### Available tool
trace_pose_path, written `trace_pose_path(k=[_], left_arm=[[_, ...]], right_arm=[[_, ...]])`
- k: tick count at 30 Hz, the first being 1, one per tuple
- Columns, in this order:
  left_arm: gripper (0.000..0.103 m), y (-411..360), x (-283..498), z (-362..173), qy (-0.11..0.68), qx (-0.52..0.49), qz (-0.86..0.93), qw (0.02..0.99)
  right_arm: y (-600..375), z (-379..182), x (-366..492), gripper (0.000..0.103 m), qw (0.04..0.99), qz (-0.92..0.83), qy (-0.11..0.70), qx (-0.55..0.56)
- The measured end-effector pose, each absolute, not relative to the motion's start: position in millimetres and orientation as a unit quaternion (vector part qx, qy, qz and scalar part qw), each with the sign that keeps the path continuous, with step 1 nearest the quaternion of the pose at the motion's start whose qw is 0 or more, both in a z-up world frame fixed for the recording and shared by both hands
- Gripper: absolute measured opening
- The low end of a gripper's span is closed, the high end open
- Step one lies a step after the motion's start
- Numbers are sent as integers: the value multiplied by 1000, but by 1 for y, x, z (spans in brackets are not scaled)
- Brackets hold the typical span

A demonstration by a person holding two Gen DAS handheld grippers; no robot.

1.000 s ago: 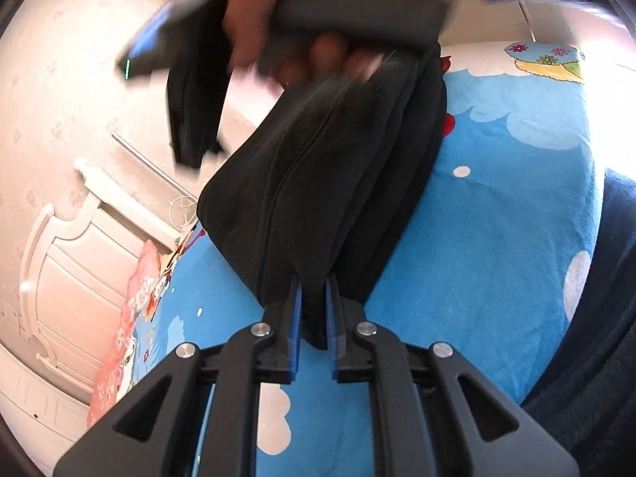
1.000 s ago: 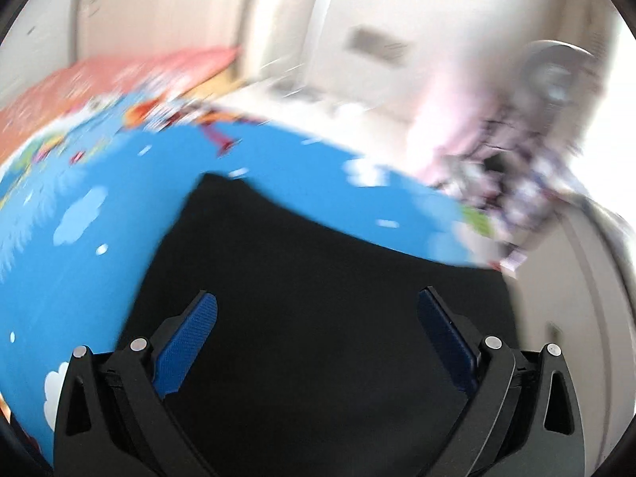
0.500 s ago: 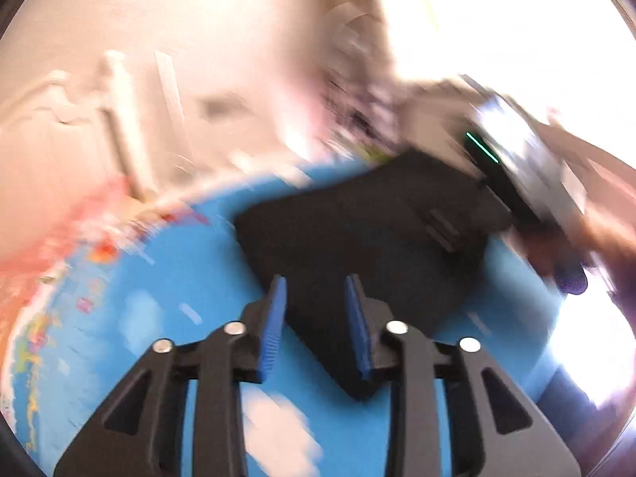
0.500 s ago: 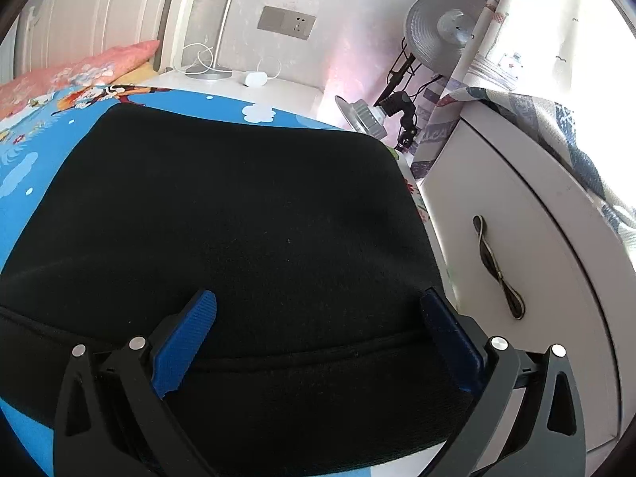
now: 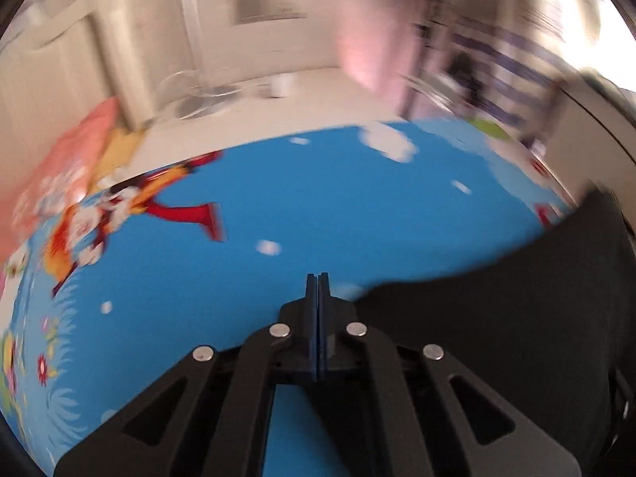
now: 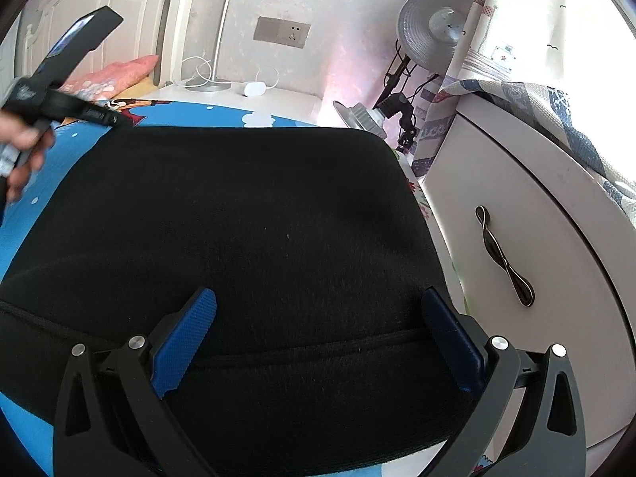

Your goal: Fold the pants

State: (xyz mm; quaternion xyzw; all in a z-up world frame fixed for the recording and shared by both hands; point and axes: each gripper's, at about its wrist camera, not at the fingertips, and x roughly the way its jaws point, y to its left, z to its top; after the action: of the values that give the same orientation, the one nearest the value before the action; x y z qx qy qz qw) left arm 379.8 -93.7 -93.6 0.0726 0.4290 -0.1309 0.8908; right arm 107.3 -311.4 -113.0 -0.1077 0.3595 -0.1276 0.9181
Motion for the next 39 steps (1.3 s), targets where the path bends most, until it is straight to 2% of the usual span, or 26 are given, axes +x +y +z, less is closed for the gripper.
trace_pose_path(k=[3, 4, 5, 7, 13, 15, 22, 25, 30, 32, 35, 39], left_arm=[[8, -82, 348, -66, 384, 31, -142, 912], [18, -86, 322, -53, 367, 24, -160, 916], [35, -89, 306, -48, 361, 18, -168, 917], [47, -100, 262, -41, 358, 5, -193, 914], [46, -151, 168, -70, 405, 24, -243, 881], [47, -157, 157, -92, 438, 30, -222, 870], [58, -149, 149, -99, 422, 14, -206, 883], [58, -147, 149, -97, 417, 15, -209, 884], [56, -159, 185, -53, 384, 30, -216, 897], [34, -184, 221, -32, 387, 48, -246, 887], [15, -231, 271, -20, 390, 79, -301, 866], [16, -298, 314, -31, 407, 133, -375, 822]], right_arm=[[-312, -114, 107, 99, 919, -128, 357, -105], [-312, -114, 107, 99, 920, -129, 356, -104], [-312, -114, 107, 99, 920, -130, 355, -102], [-311, -114, 107, 99, 920, -132, 356, -101], [-311, -114, 106, 99, 919, -133, 357, -101], [-311, -114, 104, 99, 919, -133, 357, -101], [-311, -114, 104, 99, 920, -136, 354, -98], [-311, -114, 104, 99, 920, -135, 356, -97], [-312, -113, 105, 99, 919, -134, 359, -93], [-313, -113, 106, 99, 919, -134, 361, -90], [-313, -113, 107, 99, 917, -135, 366, -87], [-314, -112, 108, 99, 915, -136, 369, -82]])
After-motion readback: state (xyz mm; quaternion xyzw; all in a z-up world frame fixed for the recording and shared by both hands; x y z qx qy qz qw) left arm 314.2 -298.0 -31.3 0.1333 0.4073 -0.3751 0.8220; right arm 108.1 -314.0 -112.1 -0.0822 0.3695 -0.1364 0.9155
